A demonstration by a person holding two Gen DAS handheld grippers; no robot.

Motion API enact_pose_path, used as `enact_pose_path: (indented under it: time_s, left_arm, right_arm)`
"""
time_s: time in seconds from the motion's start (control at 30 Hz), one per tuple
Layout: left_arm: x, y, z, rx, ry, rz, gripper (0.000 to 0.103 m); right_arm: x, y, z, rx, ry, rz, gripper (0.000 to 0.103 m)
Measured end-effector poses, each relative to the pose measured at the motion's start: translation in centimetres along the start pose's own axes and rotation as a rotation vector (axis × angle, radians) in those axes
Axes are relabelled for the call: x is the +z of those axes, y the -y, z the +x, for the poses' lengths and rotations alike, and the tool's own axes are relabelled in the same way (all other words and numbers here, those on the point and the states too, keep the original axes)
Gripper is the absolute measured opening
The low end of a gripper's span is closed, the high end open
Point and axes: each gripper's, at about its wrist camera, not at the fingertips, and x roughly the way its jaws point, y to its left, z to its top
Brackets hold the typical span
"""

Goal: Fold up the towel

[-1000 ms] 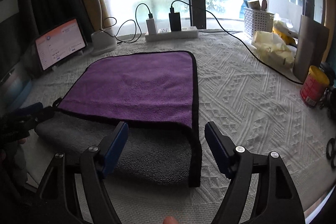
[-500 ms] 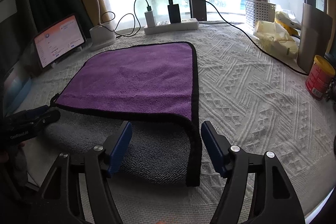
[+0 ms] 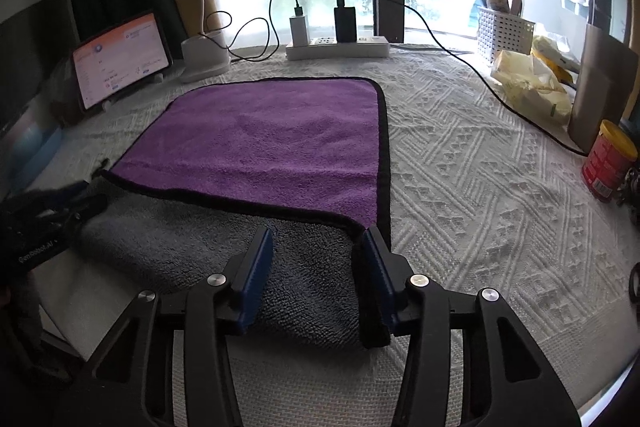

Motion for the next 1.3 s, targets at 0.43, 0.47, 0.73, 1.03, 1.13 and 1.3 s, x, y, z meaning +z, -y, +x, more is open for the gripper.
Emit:
enact_pose_path:
  time_s: [0.43, 0.47, 0.73, 1.03, 1.13, 1.3]
  left_arm:
    - [-0.8, 0.2, 0.3, -0.098, -0.024, -0.019, 0.019]
    - [-0.8, 0.1, 0.2, -0.102, -0.024, -0.028, 0.018]
    - [0.3, -0.4, -1.0, -0.116, 0.010, -0.049, 0.016]
    - [1.8, -0.7, -2.5, -0.129, 0.062, -0.054, 0.016]
    - [1.6, -0.8, -2.5, -0.129, 0.059, -0.056, 0.016]
    - [1.2, -1.0, -2.9, -0.121, 0.064, -0.062, 0.016]
  right_arm:
    - [-0.5, -0.7, 0.1, -0.040, 0.021, -0.067, 0.005]
    - [-0.5, -0.7, 0.0, -0.039, 0.024, -0.070, 0.005]
    - [0.6, -0.7, -1.6, -0.030, 0.073, -0.070, 0.003]
    - [1.9, -0.6, -2.4, -0.020, 0.090, -0.066, 0.002]
    - [1.4, -0.2, -1.4, -0.028, 0.050, -0.058, 0.002]
    - [0.5, 0.9, -0.1, -0.028, -0.011, -0.007, 0.033]
